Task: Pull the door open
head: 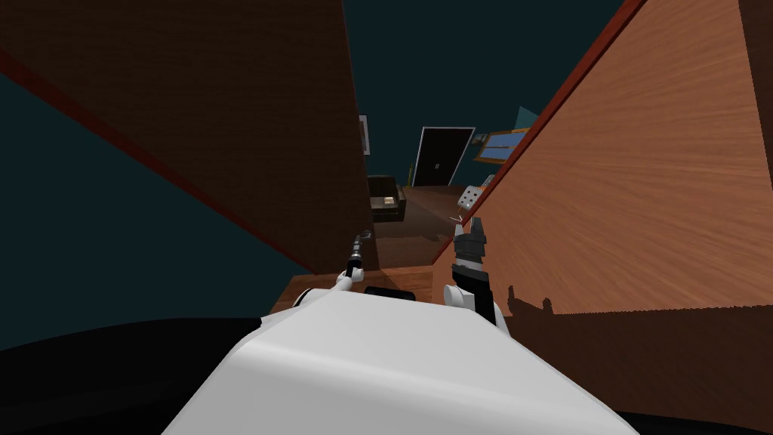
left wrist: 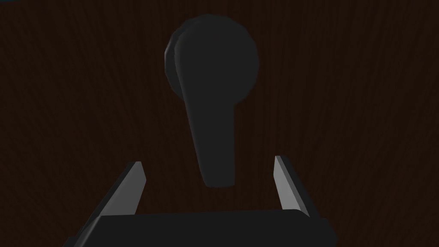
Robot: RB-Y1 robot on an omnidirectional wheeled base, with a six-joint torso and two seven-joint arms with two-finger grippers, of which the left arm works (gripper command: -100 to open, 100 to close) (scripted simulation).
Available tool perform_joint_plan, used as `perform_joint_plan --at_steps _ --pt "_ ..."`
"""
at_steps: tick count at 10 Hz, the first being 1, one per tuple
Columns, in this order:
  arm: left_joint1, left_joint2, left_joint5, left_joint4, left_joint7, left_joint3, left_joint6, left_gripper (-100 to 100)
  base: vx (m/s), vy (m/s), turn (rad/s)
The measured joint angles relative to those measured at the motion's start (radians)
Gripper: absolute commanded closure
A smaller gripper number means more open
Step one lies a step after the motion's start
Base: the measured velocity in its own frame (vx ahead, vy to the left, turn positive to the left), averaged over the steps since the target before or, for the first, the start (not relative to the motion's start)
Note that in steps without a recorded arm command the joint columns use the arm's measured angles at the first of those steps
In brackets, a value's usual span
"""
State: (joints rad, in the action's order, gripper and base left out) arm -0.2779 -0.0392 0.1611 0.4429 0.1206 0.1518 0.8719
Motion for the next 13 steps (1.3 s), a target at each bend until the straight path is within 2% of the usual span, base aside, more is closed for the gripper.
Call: perform_joint_plan --at_steps 1,2,8,11,13 --pt "0.011 0.009 -0.005 0.022 -0.004 0.001 -0.007 -100 0.085 -0.033 0.006" --pt "0.012 0.010 -0.005 0.025 -0.004 0.001 -0.010 100 -0.008 0.006 -0.002" --pt "0.012 0.011 -0.006 0.020 -0.003 0.000 -0.010 100 -0.031 0.005 -0.009" --pt "-0.002 0.001 -0.007 0.010 -0.011 -0.003 -0.004 100 -0.173 0.013 -0.024" --pt "0.011 0.000 -0.010 0.022 -0.015 -0.008 -0.013 100 -0.205 0.015 -0.018"
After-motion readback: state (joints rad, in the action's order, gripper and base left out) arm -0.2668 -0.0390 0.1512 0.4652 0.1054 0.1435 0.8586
